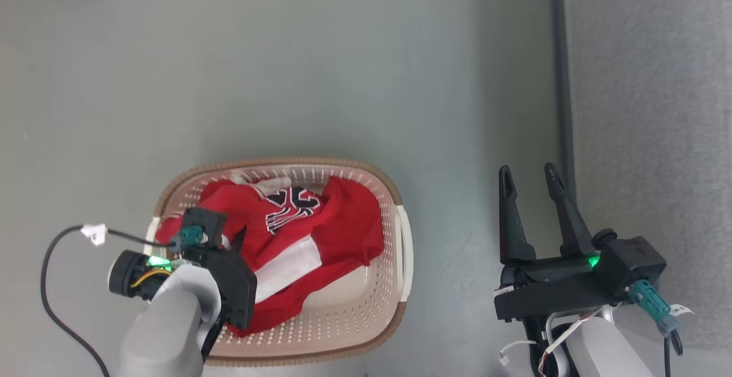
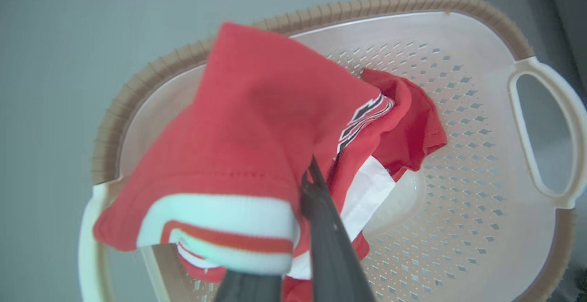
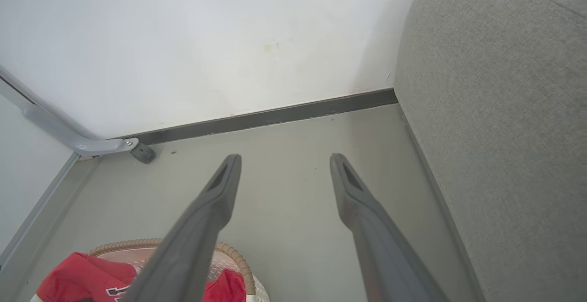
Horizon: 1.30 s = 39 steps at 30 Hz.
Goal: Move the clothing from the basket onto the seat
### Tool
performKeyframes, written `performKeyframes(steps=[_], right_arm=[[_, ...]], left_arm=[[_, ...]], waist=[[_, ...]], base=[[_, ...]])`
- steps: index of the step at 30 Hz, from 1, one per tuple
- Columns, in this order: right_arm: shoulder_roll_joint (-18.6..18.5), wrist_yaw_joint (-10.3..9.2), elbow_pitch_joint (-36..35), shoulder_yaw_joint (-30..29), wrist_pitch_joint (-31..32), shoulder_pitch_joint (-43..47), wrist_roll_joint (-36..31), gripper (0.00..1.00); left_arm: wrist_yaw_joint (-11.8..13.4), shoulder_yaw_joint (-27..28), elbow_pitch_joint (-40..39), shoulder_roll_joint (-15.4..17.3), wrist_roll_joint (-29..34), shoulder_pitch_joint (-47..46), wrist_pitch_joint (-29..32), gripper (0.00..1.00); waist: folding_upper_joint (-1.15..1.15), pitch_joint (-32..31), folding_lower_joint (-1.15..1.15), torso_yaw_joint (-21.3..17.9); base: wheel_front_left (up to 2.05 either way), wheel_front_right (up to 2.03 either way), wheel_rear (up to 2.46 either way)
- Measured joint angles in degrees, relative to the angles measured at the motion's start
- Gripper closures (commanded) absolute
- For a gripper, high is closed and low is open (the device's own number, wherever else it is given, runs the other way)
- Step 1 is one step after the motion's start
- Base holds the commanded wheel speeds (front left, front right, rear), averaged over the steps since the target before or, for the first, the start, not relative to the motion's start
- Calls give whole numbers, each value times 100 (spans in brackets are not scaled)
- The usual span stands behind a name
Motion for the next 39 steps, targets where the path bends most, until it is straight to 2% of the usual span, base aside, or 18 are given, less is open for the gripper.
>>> performKeyframes(steps=[7,15,26,34,39], right_arm=[[0,0,398,38,0,-108,250,0],[-1,0,790,56,0,-120,404,0],[-5,0,1091,265,1,-58,599,0],[-5,4,1260,331,1,300,599,0],[-3,172,1300,308,1,525,625,0]], left_arm=[[0,-247,-197,26,1,346,-510,100],[0,-552,-495,69,14,756,-659,100],[0,-512,-1094,85,-104,1352,-686,100],[0,-400,-1592,62,-137,1797,-686,100],[1,-226,-1828,55,-147,2128,-686,100]], waist=[[0,-579,0,-27],[0,-1260,0,-52],[0,-2208,0,-66],[-1,-2815,0,-24],[-1,-3247,0,26]], base=[[0,0,0],[0,0,0],[0,0,0],[0,0,0],[0,0,0]])
